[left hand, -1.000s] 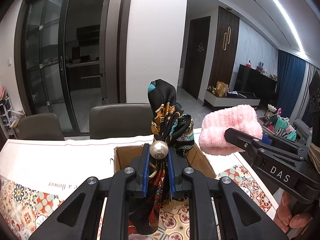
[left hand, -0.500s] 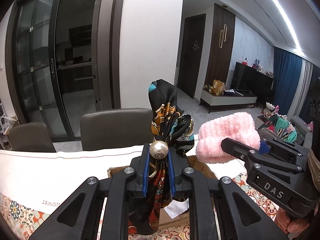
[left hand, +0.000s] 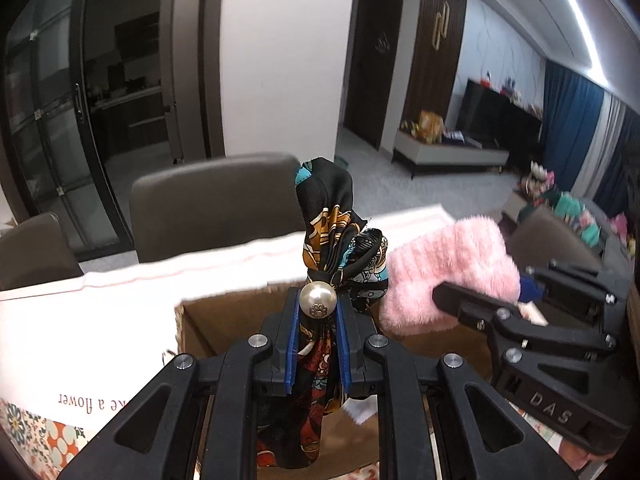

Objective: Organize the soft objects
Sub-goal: 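Lift the scarf and pink item and carry both over the box, then open both grippers to drop the scarf and pink item into the box, then move both grippers back toward the white cloth and beige pouch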

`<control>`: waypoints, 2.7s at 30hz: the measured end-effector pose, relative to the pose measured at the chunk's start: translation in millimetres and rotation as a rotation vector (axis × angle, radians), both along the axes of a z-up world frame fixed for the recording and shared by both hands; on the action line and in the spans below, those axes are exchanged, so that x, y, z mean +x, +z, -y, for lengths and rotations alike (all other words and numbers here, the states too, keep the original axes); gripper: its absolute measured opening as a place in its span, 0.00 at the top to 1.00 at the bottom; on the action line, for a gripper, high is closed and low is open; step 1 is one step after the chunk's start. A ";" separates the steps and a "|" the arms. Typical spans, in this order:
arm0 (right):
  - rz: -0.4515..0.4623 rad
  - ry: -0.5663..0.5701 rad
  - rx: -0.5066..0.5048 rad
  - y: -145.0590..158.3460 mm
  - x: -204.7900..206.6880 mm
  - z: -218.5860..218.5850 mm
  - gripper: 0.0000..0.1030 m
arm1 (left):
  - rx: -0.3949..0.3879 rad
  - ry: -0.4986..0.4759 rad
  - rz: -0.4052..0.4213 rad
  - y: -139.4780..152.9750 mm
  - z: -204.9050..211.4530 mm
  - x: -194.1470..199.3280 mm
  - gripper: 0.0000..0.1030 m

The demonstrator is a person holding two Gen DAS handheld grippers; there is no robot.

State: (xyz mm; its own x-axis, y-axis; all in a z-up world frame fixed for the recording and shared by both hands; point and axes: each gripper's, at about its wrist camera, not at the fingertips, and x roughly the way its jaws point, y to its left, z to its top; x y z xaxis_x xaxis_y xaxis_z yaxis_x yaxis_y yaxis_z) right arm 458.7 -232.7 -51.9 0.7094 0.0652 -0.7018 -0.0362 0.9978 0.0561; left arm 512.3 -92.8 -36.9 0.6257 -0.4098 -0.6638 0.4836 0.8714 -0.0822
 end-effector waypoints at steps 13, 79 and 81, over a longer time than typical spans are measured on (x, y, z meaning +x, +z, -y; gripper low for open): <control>-0.152 0.071 -0.021 -44.2 8.8 -12.7 0.72 | 0.116 -0.099 -0.154 -49.1 7.0 -12.9 0.83; -0.047 -0.132 0.042 9.2 -167.1 -0.4 0.28 | 0.126 0.257 0.032 18.5 -59.3 -222.8 0.33; -0.047 -0.135 0.045 6.2 -173.8 -2.3 0.28 | 0.112 0.261 0.020 14.2 -61.9 -229.5 0.33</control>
